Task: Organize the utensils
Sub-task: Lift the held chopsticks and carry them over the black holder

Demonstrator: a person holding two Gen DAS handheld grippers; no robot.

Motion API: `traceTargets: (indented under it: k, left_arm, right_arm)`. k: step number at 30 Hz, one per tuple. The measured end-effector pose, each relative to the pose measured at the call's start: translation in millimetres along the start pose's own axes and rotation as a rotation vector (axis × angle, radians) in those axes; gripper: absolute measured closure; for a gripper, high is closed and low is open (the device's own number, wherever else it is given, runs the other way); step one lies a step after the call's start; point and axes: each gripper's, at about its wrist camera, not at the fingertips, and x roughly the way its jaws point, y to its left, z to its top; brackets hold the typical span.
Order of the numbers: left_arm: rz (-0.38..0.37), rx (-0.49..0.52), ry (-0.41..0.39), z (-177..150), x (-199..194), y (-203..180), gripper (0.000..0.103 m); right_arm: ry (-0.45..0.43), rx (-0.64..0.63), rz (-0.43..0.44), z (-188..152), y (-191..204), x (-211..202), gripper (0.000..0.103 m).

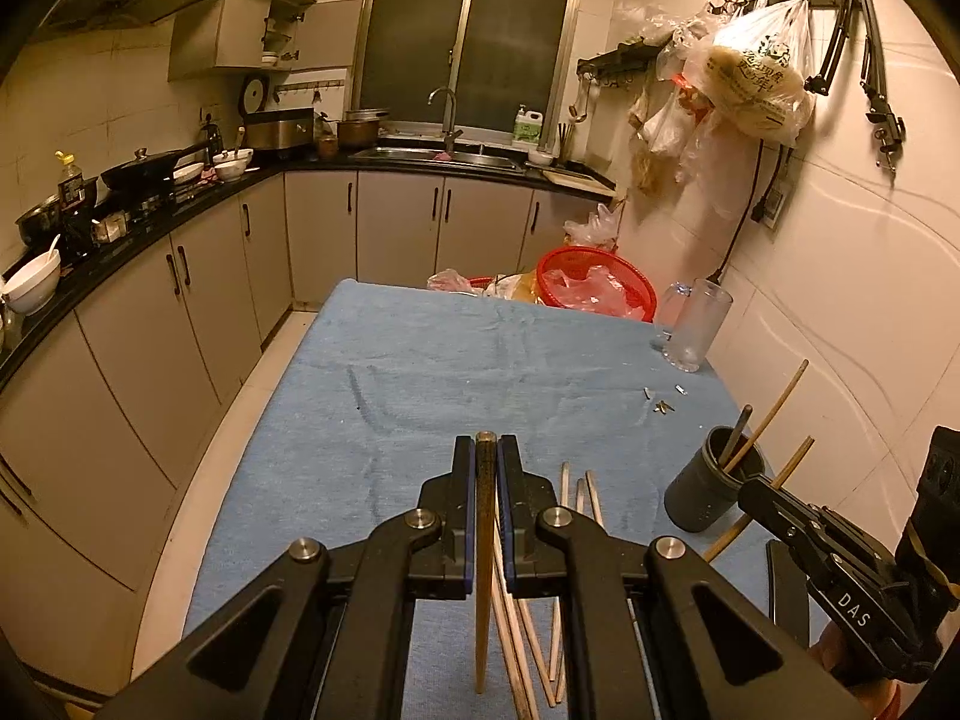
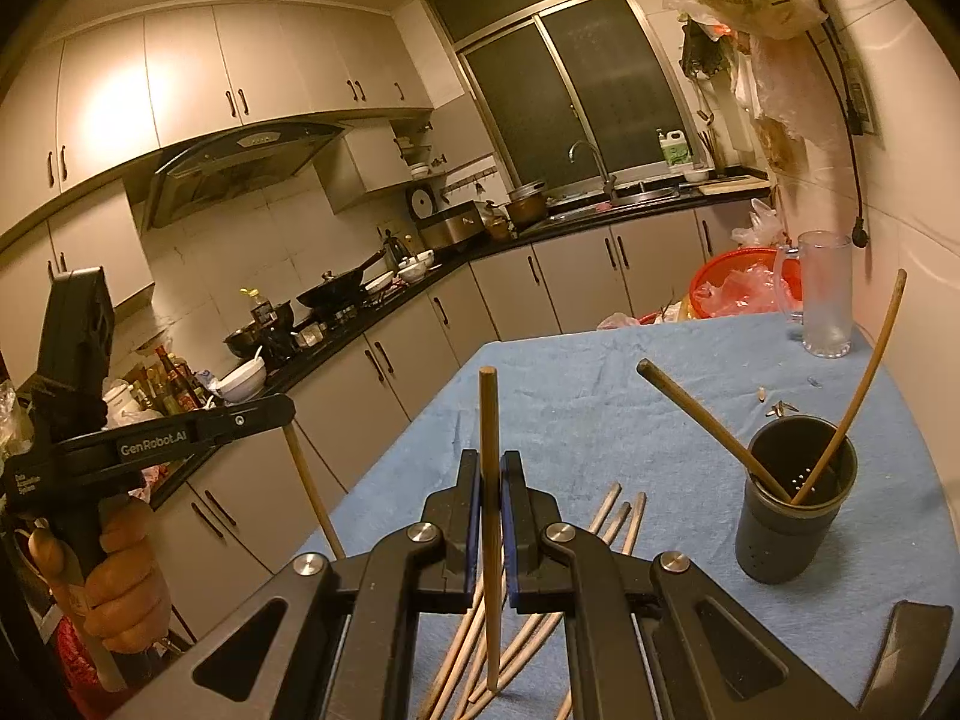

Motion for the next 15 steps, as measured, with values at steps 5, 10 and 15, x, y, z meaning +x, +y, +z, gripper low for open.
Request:
traceTargets:
  k: [5,10,15]
  left_arm:
    - [-0.013,-0.007,0.007,1.6,-0.9,1.5,0.096]
    - [-0.023,-0.002,0.006,4.2,-4.2,-0.3,0.096]
    - [-0.048,0.0,0.003,10.9,-10.6,-5.8,0.096]
  right_arm:
    - [-0.008,0.004,0.004,1.0,0.9,-3.2,0.097]
    - [-0.027,0.016,0.01,3.2,-3.8,-12.5,0.097]
    - [-0.06,0.042,0.01,7.4,-13.0,-27.5,0.097]
